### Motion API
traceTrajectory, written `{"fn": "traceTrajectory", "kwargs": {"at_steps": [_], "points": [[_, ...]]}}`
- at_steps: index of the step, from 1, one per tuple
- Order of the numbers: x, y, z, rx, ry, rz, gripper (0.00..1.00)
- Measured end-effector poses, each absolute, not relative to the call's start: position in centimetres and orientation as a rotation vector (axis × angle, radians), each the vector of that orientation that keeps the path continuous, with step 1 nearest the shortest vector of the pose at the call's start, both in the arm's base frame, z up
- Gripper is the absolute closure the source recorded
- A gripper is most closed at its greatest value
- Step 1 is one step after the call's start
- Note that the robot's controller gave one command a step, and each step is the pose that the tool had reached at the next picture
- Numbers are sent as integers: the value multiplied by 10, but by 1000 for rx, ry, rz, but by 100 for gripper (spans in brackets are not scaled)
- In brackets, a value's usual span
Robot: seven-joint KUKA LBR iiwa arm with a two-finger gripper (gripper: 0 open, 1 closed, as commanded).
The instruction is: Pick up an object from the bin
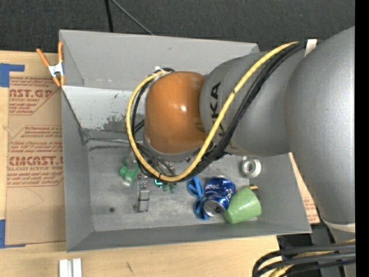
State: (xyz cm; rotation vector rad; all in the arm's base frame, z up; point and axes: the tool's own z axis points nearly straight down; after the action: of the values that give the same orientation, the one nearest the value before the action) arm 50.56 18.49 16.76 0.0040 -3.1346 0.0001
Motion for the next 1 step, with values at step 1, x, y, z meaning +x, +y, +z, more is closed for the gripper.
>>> {"fn": "traceTrajectory", "kwargs": {"at_steps": [1], "points": [[575,164,70,516,-3104,-3,0]]}}
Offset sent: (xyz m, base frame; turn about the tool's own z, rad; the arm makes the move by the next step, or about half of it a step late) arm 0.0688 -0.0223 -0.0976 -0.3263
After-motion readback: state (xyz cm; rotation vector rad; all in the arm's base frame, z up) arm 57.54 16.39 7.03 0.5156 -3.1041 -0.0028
